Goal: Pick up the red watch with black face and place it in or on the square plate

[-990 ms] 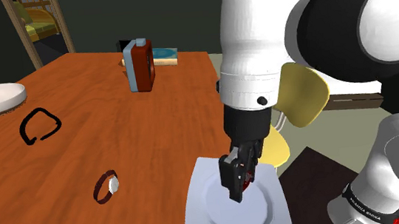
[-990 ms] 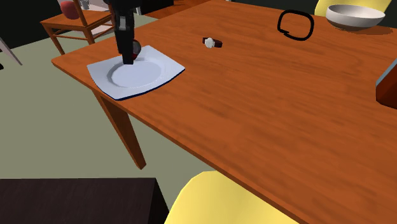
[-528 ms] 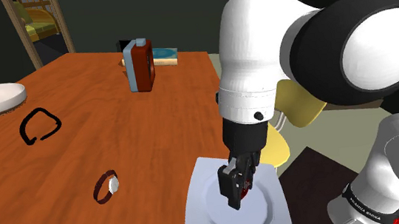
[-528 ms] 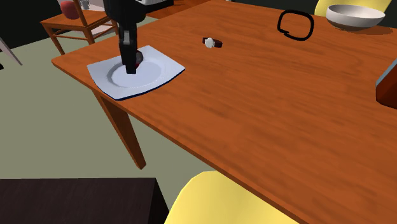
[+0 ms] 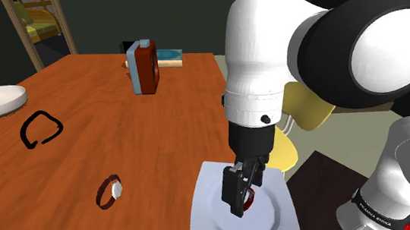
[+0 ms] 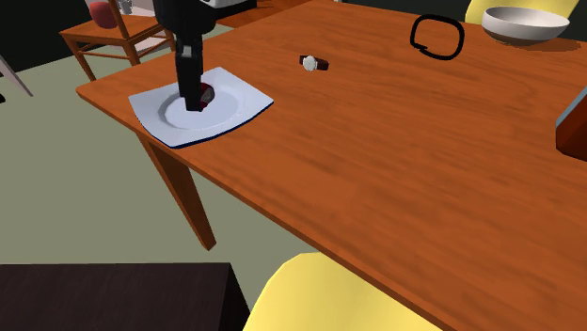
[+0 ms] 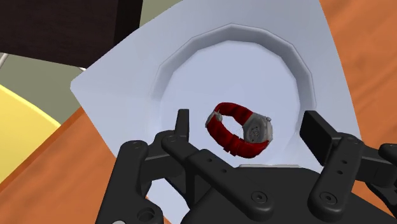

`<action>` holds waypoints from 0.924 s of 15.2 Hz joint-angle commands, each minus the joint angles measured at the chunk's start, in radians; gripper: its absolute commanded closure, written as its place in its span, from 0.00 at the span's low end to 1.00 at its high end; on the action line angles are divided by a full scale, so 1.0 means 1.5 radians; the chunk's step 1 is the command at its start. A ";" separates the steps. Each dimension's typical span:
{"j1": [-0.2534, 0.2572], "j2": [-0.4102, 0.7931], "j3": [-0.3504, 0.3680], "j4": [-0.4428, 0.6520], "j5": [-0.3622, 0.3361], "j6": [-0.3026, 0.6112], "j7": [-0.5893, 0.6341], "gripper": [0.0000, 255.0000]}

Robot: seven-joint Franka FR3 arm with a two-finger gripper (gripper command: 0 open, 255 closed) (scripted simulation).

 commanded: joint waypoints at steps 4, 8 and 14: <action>-0.005 -0.007 -0.013 0.036 -0.008 -0.045 0.002 0.00; -0.010 -0.009 -0.024 0.072 -0.014 -0.084 0.004 0.00; -0.010 -0.009 -0.024 0.072 -0.014 -0.084 0.004 0.00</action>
